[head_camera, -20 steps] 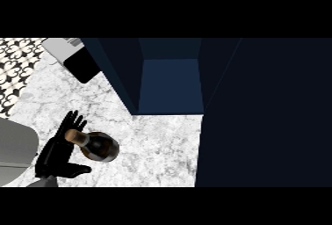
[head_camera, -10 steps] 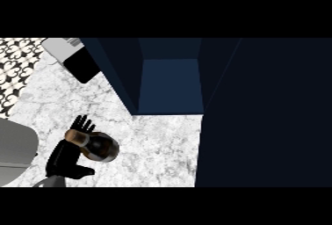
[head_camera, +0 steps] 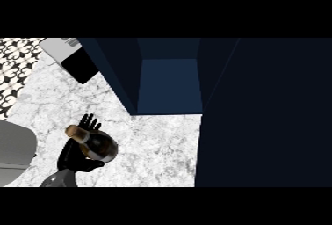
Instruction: Pick up the wine, place it into the cabinet and close the cabinet
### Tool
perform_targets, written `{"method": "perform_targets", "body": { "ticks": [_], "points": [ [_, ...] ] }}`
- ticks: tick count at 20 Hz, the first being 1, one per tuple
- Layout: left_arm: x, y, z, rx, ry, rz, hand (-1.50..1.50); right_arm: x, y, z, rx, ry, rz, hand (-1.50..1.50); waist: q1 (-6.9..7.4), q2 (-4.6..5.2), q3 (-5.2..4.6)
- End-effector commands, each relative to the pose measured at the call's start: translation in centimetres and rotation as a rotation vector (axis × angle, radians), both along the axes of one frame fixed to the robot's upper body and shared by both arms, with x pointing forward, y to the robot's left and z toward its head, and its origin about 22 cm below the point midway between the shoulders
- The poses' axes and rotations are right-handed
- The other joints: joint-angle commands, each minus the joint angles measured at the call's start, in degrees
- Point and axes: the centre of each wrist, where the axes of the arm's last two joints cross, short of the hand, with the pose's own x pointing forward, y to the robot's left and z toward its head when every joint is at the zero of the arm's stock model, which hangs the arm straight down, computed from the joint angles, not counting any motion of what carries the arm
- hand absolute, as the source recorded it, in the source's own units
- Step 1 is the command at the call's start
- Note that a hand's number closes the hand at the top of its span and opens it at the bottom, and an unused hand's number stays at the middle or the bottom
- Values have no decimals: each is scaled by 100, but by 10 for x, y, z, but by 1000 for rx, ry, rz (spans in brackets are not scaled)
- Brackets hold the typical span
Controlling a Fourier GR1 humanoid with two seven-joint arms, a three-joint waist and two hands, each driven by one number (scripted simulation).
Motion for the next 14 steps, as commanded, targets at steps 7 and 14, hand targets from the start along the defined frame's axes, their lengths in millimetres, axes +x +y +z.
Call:
{"method": "perform_targets", "body": {
  "ticks": [7,14],
  "points": [
    [16,-37,-4,-165,-53,-155,150,-14,-1,15,50,-7,37,-150,8,-4,0],
    [20,-37,3,14,-202,-144,150,-4,0,12,23,-15,9,-150,27,3,-4]
  ]
}}
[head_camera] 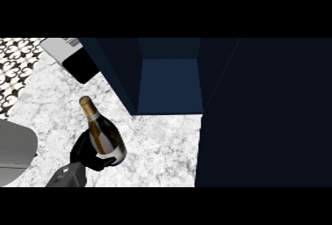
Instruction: Pick up the wine, place it into the cabinet and close the cabinet
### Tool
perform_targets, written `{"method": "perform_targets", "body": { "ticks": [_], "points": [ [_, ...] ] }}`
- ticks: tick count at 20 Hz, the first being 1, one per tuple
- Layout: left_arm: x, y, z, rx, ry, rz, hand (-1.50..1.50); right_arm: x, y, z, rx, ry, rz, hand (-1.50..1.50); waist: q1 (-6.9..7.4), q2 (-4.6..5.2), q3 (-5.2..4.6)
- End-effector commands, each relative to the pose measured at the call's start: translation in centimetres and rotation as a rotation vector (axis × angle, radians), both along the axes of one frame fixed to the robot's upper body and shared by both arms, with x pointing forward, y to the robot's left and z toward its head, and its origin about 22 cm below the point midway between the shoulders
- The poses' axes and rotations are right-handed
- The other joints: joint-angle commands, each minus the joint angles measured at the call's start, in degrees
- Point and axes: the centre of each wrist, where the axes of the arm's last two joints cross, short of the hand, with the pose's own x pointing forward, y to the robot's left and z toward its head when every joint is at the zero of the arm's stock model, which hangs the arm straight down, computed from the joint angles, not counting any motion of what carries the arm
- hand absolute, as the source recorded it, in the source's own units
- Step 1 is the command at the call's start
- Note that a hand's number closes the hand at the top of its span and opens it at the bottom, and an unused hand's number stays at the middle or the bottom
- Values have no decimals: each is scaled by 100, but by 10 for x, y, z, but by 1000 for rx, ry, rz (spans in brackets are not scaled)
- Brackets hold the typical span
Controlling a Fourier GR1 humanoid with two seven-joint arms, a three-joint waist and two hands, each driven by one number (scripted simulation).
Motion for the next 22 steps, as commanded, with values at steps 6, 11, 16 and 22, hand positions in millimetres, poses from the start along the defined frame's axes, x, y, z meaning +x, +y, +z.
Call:
{"method": "perform_targets", "body": {
  "ticks": [6,11,16,22],
  "points": [
    [1,-3,9,185,-288,84,150,-10,-7,13,14,-32,8,-150,52,-13,1],
    [-6,3,7,350,-294,206,150,-16,5,19,33,-17,21,-150,49,-16,0],
    [-4,-11,26,478,-279,203,150,-27,-1,31,35,-4,14,-150,113,-46,10],
    [26,-55,62,473,-289,205,150,-24,-7,10,21,-10,7,-150,49,-34,9]
  ]
}}
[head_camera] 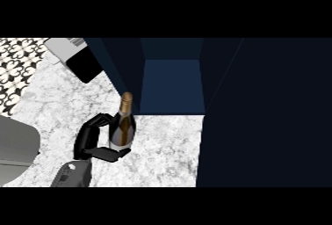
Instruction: Pick up the wine, place it into the cabinet and close the cabinet
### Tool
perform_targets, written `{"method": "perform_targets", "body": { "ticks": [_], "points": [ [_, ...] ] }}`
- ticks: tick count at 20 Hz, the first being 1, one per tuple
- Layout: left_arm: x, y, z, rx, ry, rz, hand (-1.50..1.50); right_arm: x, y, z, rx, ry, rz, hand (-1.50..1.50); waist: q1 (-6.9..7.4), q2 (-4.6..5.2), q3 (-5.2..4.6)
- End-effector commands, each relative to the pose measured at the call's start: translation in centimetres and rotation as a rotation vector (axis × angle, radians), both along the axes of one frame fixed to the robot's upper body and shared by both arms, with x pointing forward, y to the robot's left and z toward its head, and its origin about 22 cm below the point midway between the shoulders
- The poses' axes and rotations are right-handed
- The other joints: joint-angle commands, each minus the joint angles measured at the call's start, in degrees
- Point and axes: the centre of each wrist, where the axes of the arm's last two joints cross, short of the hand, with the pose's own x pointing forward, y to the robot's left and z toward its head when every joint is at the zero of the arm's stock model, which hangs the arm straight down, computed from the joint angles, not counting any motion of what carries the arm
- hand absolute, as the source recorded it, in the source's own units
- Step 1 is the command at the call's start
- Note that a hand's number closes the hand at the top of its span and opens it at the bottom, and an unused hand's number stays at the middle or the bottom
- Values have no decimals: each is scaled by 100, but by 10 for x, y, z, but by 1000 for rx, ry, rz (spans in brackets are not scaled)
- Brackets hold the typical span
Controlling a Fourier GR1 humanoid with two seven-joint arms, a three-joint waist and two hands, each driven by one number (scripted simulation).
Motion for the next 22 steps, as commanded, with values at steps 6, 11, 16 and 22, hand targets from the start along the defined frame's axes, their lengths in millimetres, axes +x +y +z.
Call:
{"method": "perform_targets", "body": {
  "ticks": [6,11,16,22],
  "points": [
    [19,-46,47,32,20,12,150,-30,2,23,48,-15,0,-150,-26,-6,-2],
    [49,-92,73,83,21,-13,150,-16,-7,7,52,-24,5,-150,-84,16,-3],
    [59,-104,83,222,6,-3,150,-22,-11,12,47,-31,16,-150,-120,24,-2],
    [65,-125,110,195,18,-10,150,-17,-14,13,25,-24,30,-150,-145,37,-3]
  ]
}}
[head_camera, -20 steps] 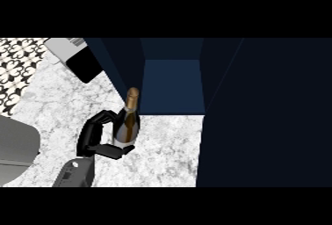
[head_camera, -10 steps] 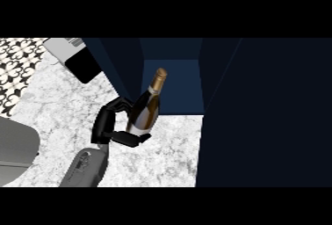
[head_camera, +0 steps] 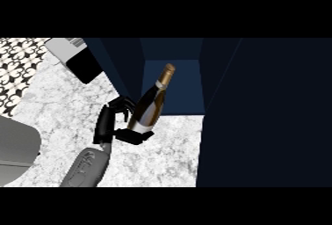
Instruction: Pick up the wine, place it into the cabinet and close the cabinet
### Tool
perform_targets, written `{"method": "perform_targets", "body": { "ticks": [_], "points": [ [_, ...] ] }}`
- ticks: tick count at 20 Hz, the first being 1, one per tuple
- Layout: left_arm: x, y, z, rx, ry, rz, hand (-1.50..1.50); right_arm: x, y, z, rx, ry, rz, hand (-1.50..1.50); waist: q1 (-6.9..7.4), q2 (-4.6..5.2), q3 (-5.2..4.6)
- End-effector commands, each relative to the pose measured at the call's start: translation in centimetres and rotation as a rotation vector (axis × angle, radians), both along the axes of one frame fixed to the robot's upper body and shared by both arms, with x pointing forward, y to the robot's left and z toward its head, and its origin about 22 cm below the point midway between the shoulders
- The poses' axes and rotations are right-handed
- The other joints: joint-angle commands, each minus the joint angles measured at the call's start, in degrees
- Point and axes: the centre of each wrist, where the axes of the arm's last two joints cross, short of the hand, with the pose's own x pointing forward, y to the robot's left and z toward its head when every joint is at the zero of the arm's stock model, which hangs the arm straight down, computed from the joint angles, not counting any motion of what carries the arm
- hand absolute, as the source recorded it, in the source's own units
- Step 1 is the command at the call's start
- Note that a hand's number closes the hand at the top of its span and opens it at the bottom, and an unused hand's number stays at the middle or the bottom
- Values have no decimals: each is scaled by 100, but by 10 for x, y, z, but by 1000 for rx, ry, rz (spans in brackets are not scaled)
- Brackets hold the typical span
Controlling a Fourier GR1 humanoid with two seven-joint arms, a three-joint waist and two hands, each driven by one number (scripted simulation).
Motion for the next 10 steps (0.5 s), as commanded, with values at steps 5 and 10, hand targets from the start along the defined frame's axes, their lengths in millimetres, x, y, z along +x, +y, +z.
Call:
{"method": "perform_targets", "body": {
  "ticks": [5,10],
  "points": [
    [27,-68,38,-51,-11,-113,150,-5,-5,10,37,-23,29,-150,-244,69,-29],
    [35,-67,39,-9,-2,-54,150,-9,-9,16,40,-51,55,-150,-323,84,-25]
  ]
}}
